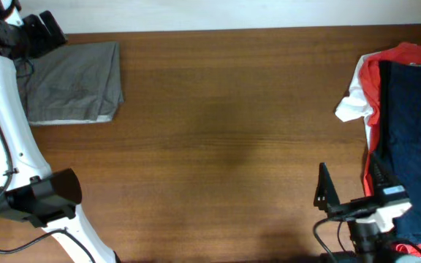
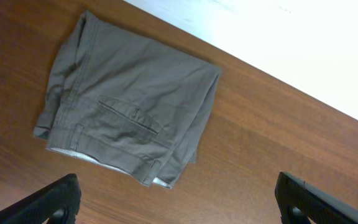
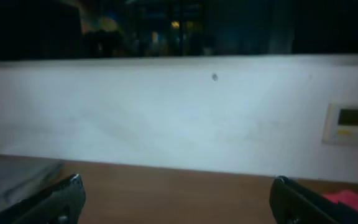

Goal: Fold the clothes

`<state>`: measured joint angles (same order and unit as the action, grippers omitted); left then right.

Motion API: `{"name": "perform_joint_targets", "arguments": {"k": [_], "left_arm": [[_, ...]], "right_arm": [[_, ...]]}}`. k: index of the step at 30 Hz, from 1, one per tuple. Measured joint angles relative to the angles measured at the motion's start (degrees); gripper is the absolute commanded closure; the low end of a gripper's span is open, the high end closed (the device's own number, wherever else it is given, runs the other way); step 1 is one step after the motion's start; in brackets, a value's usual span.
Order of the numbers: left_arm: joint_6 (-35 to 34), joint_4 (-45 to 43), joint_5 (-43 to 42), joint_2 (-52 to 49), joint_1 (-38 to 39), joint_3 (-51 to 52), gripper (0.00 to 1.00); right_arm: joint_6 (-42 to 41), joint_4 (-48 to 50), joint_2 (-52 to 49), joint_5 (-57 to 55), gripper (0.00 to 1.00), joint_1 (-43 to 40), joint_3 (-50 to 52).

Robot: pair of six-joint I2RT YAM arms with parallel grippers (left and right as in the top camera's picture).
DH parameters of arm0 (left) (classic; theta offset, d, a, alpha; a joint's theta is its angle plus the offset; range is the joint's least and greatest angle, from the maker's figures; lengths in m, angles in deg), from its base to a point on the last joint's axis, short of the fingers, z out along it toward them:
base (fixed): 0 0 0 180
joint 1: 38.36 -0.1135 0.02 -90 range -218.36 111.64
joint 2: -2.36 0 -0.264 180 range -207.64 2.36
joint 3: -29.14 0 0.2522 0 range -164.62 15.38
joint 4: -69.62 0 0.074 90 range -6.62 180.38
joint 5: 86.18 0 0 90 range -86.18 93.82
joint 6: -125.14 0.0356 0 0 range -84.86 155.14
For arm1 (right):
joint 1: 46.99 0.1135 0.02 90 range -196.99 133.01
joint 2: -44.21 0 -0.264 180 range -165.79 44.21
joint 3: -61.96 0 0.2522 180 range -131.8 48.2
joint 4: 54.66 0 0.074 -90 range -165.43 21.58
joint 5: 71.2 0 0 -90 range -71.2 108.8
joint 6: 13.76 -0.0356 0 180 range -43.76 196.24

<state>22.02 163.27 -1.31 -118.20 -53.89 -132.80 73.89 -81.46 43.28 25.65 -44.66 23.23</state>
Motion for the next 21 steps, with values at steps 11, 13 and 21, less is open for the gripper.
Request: {"name": "perform_joint_targets", "arguments": {"k": [11, 13, 21], "left_arm": [[0.0, 0.02, -0.02, 0.0, 0.0, 0.0, 0.01], [0.0, 0.02, 0.0, 0.0, 0.0, 0.0, 0.01], [0.0, 0.0, 0.0, 0.0, 0.0, 0.0, 0.01]], "right_arm": [[-0.02, 27.91, 0.24, -0.39, 0.02, -0.11, 23.67], [0.04, 25.86, 0.24, -0.48, 0.02, -0.11, 24.24], [0.24, 8.94, 0.28, -4.63, 0.02, -0.11, 24.39]]}}
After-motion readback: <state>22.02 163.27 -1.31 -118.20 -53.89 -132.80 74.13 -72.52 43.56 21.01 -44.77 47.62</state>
